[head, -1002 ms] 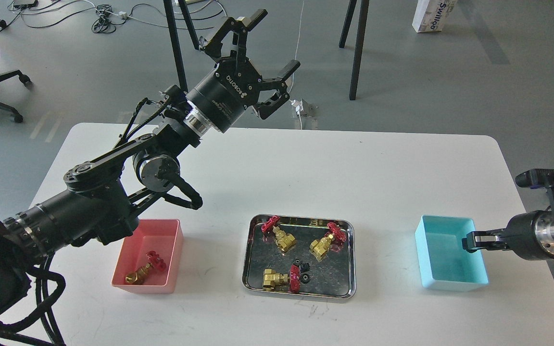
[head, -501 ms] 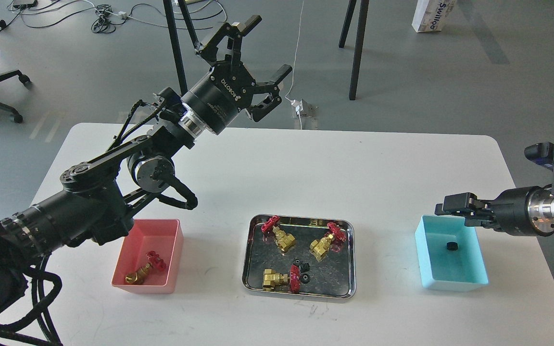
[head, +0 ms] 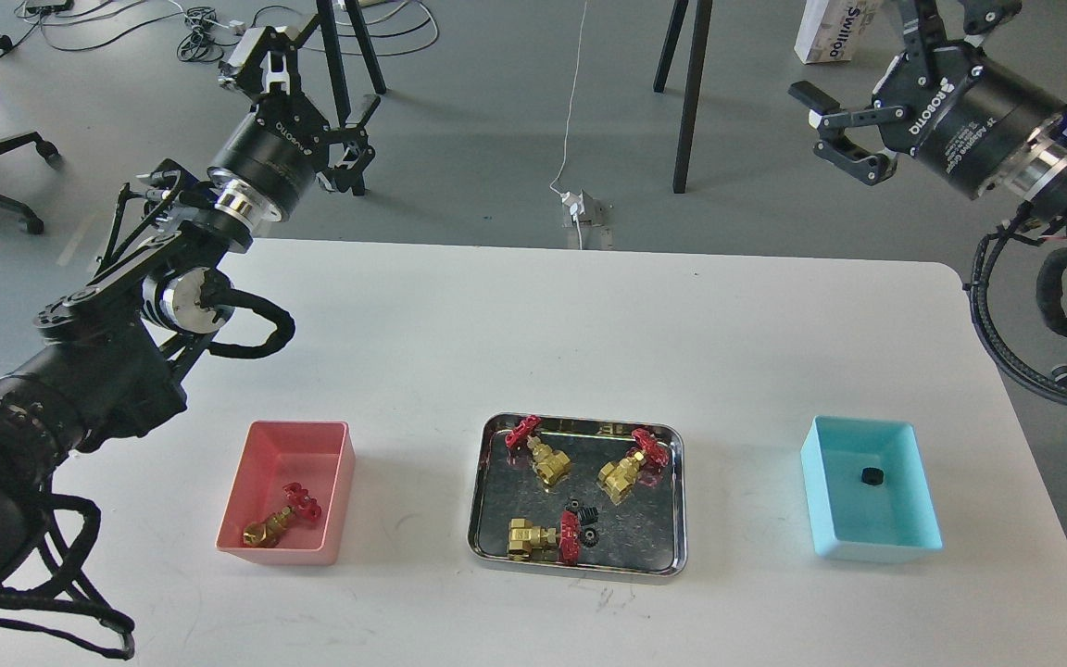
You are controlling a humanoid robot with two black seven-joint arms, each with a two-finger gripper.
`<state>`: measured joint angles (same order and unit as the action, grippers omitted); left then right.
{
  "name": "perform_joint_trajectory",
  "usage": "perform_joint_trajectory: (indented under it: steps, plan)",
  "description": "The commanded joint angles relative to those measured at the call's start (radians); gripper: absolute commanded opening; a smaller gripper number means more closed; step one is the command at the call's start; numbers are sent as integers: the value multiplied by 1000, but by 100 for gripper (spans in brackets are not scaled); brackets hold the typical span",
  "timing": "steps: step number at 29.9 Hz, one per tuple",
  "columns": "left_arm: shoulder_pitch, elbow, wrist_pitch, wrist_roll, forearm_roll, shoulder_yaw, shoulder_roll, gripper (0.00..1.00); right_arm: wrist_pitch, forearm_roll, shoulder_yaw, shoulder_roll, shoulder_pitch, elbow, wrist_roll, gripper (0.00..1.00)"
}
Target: Place valve in pink box and gear in blue box
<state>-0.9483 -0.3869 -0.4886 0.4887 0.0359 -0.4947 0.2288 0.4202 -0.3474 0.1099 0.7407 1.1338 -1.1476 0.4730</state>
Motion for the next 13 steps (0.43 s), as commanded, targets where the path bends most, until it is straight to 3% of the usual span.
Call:
perform_joint_trajectory:
  steps: [1, 6, 13]
  plan:
    - [-4, 63, 0, 0, -24, -54, -31, 99, 68, -128, 101, -184, -126, 227, 16, 99]
    - [0, 53, 0, 0, -27, -70, -74, 99, 68, -127, 302, -238, -272, 298, 16, 99]
    - [2, 28, 0, 0, -27, -74, -126, 99, 68, -123, 343, -238, -296, 310, 16, 99]
